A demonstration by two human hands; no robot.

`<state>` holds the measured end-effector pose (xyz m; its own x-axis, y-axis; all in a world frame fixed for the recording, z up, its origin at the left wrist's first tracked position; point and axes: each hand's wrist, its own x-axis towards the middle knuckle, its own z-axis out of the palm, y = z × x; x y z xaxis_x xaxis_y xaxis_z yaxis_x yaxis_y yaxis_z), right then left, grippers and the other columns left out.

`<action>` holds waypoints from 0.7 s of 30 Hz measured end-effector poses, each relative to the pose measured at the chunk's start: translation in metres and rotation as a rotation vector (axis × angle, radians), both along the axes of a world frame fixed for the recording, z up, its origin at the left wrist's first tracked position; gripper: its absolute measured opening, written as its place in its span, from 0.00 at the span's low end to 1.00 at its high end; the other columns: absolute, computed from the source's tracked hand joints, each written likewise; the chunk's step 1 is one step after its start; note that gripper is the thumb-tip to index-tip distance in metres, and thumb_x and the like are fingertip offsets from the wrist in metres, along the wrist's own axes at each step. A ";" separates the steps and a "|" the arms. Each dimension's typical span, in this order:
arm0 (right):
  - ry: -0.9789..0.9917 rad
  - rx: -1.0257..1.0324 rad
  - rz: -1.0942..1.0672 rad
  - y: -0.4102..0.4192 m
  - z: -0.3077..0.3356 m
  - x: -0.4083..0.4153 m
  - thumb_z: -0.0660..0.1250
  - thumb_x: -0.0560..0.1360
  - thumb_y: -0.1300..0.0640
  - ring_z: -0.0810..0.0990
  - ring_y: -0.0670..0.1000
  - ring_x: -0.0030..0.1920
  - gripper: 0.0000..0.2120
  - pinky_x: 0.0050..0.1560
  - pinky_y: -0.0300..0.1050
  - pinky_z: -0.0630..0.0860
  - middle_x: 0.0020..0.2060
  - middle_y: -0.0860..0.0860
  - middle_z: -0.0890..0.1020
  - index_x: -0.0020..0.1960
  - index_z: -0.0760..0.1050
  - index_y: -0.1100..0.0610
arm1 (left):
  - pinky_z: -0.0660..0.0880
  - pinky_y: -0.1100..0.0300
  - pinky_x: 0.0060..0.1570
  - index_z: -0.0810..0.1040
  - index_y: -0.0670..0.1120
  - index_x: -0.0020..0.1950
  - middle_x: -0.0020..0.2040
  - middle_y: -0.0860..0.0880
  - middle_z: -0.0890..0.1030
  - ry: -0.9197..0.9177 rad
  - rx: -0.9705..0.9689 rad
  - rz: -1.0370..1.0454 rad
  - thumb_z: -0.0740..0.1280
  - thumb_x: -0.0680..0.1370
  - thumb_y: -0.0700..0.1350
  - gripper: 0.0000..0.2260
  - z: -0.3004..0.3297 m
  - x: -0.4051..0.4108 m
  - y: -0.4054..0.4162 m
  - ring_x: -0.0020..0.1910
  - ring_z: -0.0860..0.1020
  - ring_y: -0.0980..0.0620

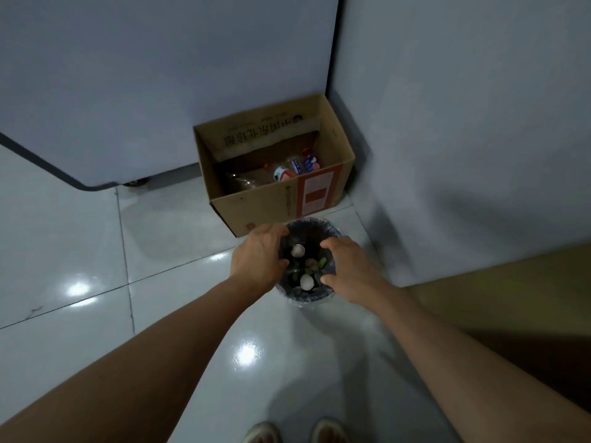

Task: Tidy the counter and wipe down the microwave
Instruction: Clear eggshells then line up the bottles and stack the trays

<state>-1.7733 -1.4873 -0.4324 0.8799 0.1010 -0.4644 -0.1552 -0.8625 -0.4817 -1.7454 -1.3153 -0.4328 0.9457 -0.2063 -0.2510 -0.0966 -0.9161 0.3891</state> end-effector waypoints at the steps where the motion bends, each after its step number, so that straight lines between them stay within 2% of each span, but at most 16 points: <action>1: -0.002 0.000 0.009 0.000 0.020 -0.001 0.71 0.72 0.57 0.67 0.53 0.65 0.29 0.62 0.47 0.69 0.64 0.53 0.67 0.69 0.64 0.54 | 0.73 0.58 0.47 0.71 0.51 0.63 0.61 0.50 0.76 -0.008 0.005 -0.005 0.72 0.72 0.46 0.21 0.020 -0.001 0.001 0.57 0.75 0.50; 12: -0.074 -0.032 0.132 0.013 0.249 0.001 0.71 0.72 0.59 0.70 0.55 0.64 0.29 0.63 0.49 0.70 0.65 0.54 0.68 0.69 0.64 0.55 | 0.74 0.58 0.42 0.72 0.51 0.60 0.57 0.51 0.76 -0.043 0.071 0.031 0.72 0.71 0.47 0.20 0.245 -0.003 0.018 0.53 0.75 0.50; 15: -0.101 -0.044 0.174 0.021 0.302 0.004 0.71 0.72 0.59 0.70 0.54 0.65 0.30 0.64 0.49 0.70 0.67 0.53 0.67 0.70 0.63 0.54 | 0.78 0.54 0.45 0.73 0.51 0.58 0.57 0.50 0.77 -0.037 0.104 0.038 0.71 0.72 0.46 0.17 0.298 -0.005 0.023 0.52 0.76 0.50; 19: -0.148 -0.039 0.202 0.033 0.362 0.006 0.71 0.72 0.61 0.70 0.54 0.64 0.29 0.63 0.50 0.72 0.65 0.53 0.68 0.69 0.64 0.53 | 0.77 0.52 0.52 0.71 0.50 0.62 0.60 0.49 0.75 -0.011 0.162 0.032 0.72 0.71 0.45 0.21 0.356 -0.007 0.032 0.58 0.74 0.48; 21: -0.184 -0.041 0.231 0.039 0.389 0.008 0.71 0.71 0.60 0.70 0.55 0.64 0.29 0.62 0.51 0.72 0.63 0.53 0.68 0.69 0.64 0.53 | 0.76 0.52 0.53 0.71 0.49 0.63 0.61 0.48 0.74 -0.020 0.159 0.051 0.72 0.71 0.44 0.22 0.385 -0.009 0.036 0.59 0.74 0.48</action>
<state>-1.7651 -1.4478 -0.0433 0.9057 0.2925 -0.3068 0.1339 -0.8841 -0.4477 -1.7540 -1.2789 -0.0477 0.9592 -0.1169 -0.2576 -0.0546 -0.9700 0.2368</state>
